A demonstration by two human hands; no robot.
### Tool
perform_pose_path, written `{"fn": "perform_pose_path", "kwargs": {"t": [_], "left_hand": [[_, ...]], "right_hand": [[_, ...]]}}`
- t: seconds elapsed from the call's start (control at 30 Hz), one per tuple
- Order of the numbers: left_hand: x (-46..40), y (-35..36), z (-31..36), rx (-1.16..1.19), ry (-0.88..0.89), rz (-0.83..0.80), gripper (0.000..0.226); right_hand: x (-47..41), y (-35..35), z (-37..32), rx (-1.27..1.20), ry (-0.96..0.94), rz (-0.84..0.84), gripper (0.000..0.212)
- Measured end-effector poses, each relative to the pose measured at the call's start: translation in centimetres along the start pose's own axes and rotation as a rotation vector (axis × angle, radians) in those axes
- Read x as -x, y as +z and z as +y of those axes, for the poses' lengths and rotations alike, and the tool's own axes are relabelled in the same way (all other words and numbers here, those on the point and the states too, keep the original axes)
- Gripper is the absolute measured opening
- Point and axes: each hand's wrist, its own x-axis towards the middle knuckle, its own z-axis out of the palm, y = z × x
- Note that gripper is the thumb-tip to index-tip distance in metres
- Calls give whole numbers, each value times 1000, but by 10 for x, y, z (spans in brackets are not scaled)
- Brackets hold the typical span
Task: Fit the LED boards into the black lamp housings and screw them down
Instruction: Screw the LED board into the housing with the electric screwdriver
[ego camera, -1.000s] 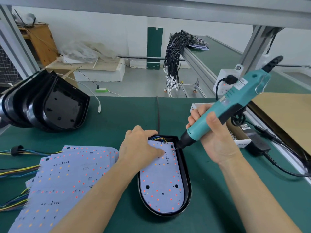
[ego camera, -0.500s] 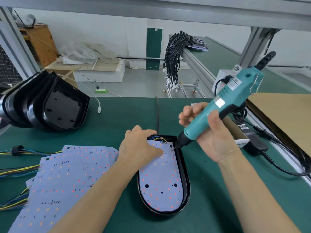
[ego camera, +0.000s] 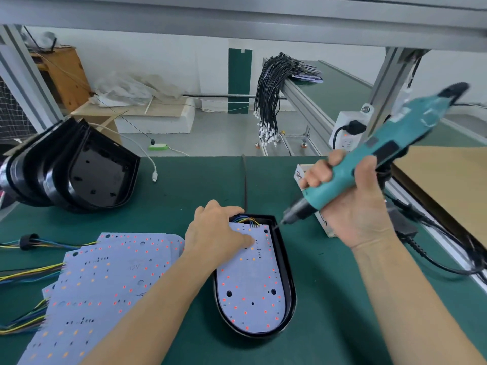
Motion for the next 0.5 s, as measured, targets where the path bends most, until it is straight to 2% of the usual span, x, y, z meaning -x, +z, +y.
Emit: {"fn": "perform_pose_path", "kwargs": {"t": [0.13,0.33,0.4,0.5], "left_hand": [[0,-2,3,-3,-18,-14,50],[2,-15,8,-187,2,0,54],[-3,-18,20,-157,82,65,49],[-20,-8,68,-75,341,89,29]], "right_hand": [[4,-2,-16,19,-73,95,58],[17,-14,-46,24,-180,218,62],[23,-22,-61,18,-223,276,61],[28,-27,-73,34,-259,332,61]]}}
